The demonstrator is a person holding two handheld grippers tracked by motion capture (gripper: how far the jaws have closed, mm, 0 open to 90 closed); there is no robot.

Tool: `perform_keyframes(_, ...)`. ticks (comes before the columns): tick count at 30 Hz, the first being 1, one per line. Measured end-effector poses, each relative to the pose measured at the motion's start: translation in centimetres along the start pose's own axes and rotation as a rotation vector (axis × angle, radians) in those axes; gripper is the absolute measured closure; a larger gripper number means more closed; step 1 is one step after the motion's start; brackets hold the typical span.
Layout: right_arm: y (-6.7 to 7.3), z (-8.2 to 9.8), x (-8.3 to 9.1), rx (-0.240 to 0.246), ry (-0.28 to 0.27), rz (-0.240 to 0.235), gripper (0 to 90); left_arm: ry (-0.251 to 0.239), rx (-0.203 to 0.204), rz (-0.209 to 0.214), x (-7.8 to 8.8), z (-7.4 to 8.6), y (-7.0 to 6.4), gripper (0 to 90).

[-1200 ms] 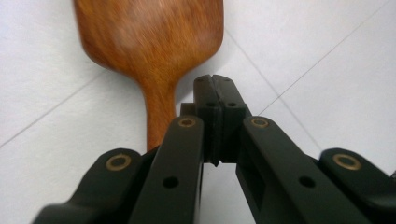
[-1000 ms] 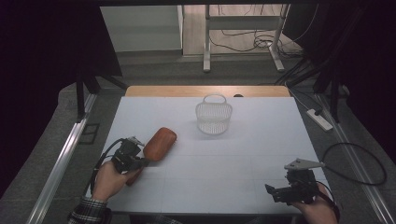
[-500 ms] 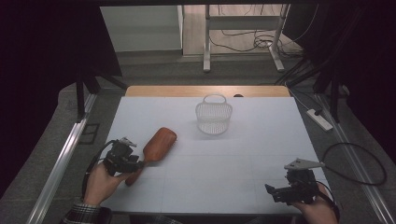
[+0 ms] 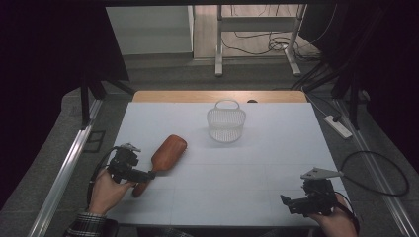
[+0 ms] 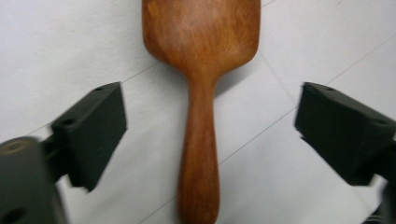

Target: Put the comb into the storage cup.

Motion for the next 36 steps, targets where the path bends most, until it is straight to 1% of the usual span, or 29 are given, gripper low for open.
perform_keyframes(1, 0.0, 0.0, 0.0, -0.001, 0.001, 0.000, 1.2, 0.000, 0.000, 0.000, 0.0, 0.0, 0.0, 4.7)
perform_keyframes(3, 0.0, 0.0, 0.0, 0.000, 0.001, 0.000, 1.2, -0.017, -0.017, -0.022, -0.2, 0.1, 0.2, 2.1)
perform_keyframes(4, 0.0, 0.0, 0.0, -0.001, 0.001, 0.000, 1.2, -0.017, -0.017, -0.022, -0.2, 0.1, 0.2, 2.0)
perform_keyframes(6, 0.0, 0.0, 0.0, -0.001, 0.003, 0.000, 1.2, -0.035, -0.039, -0.014, -0.3, 0.2, 0.3, 1.9)
perform_keyframes(7, 0.0, 0.0, 0.0, -0.001, 0.003, 0.000, 1.2, -0.041, -0.041, -0.011, -0.4, 0.2, 0.4, 1.9)
perform_keyframes(9, 0.0, 0.0, 0.0, -0.001, 0.001, 0.001, 1.2, -0.061, -0.025, 0.002, -0.6, 0.2, 0.3, 0.0)
perform_keyframes(10, 0.0, 0.0, 0.0, -0.001, 0.002, 0.000, 1.2, -0.051, -0.023, 0.009, -0.7, 0.2, 0.3, 0.0)
perform_keyframes(12, 0.0, 0.0, 0.0, -0.002, 0.002, 0.001, 1.2, -0.042, -0.042, 0.000, -0.9, 0.3, 0.3, 0.0)
perform_keyframes(14, 0.0, 0.0, 0.0, -0.002, 0.002, 0.001, 1.2, -0.022, -0.057, -0.008, -1.2, 0.4, 0.3, 0.0)
perform_keyframes(15, 0.0, 0.0, 0.0, -0.002, 0.002, 0.001, 1.2, -0.011, -0.064, -0.003, -1.5, 0.5, 0.3, 0.0)
perform_keyframes(17, 0.0, 0.0, 0.0, -0.002, 0.002, 0.001, 1.2, -0.009, -0.068, -0.007, -1.7, 0.6, 0.3, 0.0)
perform_keyframes(18, 0.0, 0.0, 0.0, -0.002, 0.003, 0.001, 1.2, -0.001, -0.077, -0.011, -1.9, 0.6, 0.2, 0.0)
perform_keyframes(19, 0.0, 0.0, 0.0, -0.001, 0.003, 0.001, 1.2, 0.005, -0.079, -0.005, -2.1, 0.6, 0.2, 0.0)
perform_keyframes(20, 0.0, 0.0, 0.0, -0.001, 0.003, 0.001, 1.2, 0.005, -0.079, -0.005, -2.1, 0.6, 0.2, 0.0)
perform_keyframes(21, 0.0, 0.0, 0.0, -0.002, 0.004, 0.001, 1.2, 0.008, -0.072, 0.008, -2.4, 0.6, 0.2, 0.0)
perform_keyframes(25, 0.0, 0.0, 0.0, -0.001, 0.005, 0.001, 1.2, 0.024, -0.072, 0.009, -2.9, 0.7, 0.2, 0.0)
perform_keyframes(26, 0.0, 0.0, 0.0, 0.000, 0.005, 0.002, 1.2, 0.038, -0.076, 0.006, -3.1, 0.7, 0.3, 0.0)
perform_keyframes(27, 0.0, 0.0, 0.0, 0.000, 0.005, 0.002, 1.2, 0.038, -0.076, 0.006, -3.1, 0.7, 0.3, 0.0)
perform_keyframes(28, 0.0, 0.0, 0.0, 0.000, 0.005, 0.002, 1.2, 0.060, -0.071, 0.012, -3.4, 0.8, 0.3, 0.0)
perform_keyframes(30, 0.0, 0.0, 0.0, 0.000, 0.006, 0.002, 1.2, 0.085, -0.069, 0.014, -3.8, 0.9, 0.3, 0.0)
perform_keyframes(31, 0.0, 0.0, 0.0, 0.000, 0.006, 0.002, 1.2, 0.085, -0.069, 0.014, -3.8, 0.9, 0.3, 0.0)
perform_keyframes(32, 0.0, 0.0, -0.1, 0.000, 0.006, 0.002, 1.2, 0.102, -0.071, 0.012, -4.1, 0.9, 0.3, 0.0)
perform_keyframes(36, 0.0, 0.0, -0.1, 0.001, 0.006, 0.003, 1.2, 0.113, -0.067, 0.006, -4.1, 0.7, 0.2, 0.0)
Point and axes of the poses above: each handheld gripper's, and its own axes: x roughly backward along the jaws, z roughly out of its underside, y roughly to its left, the point moved 2 cm from there along -x, roughly forward along the jaws, and after that the axes turned 7 degrees about -y, right-handed, at the moved point
